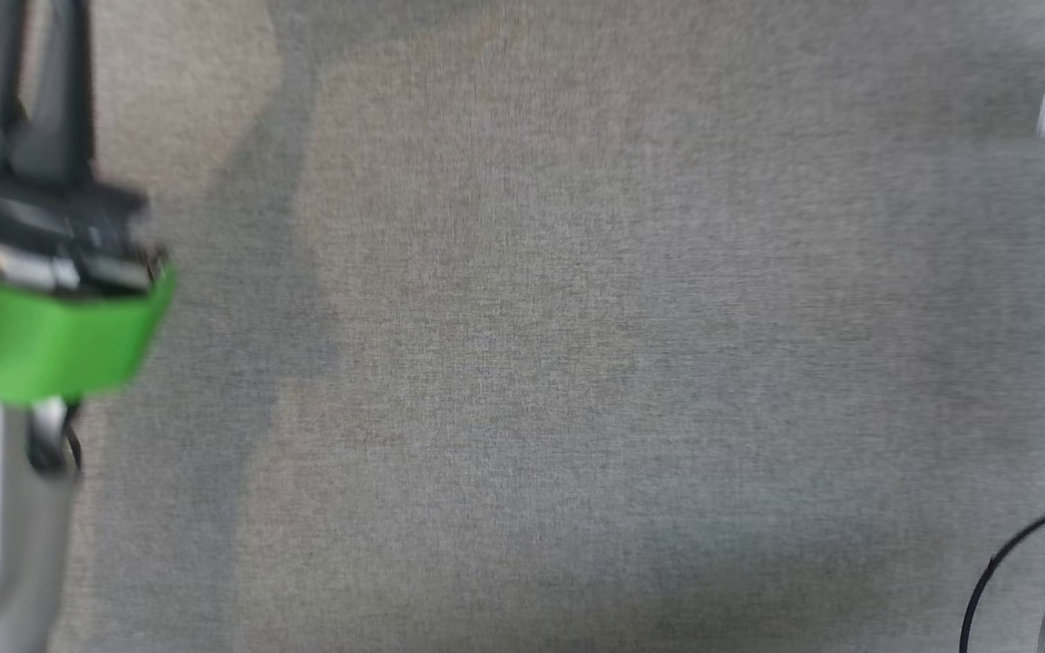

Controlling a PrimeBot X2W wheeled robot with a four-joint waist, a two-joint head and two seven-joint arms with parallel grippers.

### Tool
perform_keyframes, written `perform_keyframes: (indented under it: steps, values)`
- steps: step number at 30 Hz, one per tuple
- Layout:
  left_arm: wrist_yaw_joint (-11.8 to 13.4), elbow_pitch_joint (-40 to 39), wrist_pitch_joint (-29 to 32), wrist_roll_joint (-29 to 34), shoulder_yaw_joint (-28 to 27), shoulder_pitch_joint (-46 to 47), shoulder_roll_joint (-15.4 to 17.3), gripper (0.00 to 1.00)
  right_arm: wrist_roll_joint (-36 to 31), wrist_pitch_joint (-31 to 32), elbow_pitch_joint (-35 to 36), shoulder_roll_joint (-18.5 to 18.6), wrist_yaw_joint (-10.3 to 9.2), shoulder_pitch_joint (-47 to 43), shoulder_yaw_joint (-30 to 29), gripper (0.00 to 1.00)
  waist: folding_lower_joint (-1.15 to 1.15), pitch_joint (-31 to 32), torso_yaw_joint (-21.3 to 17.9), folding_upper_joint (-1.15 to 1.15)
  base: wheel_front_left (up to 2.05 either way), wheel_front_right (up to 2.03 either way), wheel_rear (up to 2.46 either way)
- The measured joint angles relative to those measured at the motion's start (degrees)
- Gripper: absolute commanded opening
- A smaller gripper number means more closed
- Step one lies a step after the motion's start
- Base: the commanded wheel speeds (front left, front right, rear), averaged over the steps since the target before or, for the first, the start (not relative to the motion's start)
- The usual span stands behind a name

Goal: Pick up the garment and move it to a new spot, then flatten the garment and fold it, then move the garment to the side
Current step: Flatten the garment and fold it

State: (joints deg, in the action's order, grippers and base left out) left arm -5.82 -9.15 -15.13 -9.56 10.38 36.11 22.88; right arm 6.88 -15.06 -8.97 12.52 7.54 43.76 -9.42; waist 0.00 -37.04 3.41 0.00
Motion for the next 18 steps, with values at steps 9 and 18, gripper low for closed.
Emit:
perform_keyframes:
  steps: [9, 18]
  values:
    - [-0.6, -5.4, 0.0, -0.8, -1.6, -23.6, -5.2, 0.0, -0.4, 0.0, 2.4, -0.2, 0.0, -16.3, -3.1, 0.0, 0.0, 11.3, -1.5, 0.0, 0.0, 0.0, 0.0]
    - [-1.2, -6.6, 0.0, -0.6, -0.3, -37.9, -8.8, 0.0, -0.6, 0.0, 3.5, -1.3, 0.01, -29.8, -6.1, 0.0, 0.0, 20.3, -1.9, 0.0, 0.0, 0.0, 0.0]
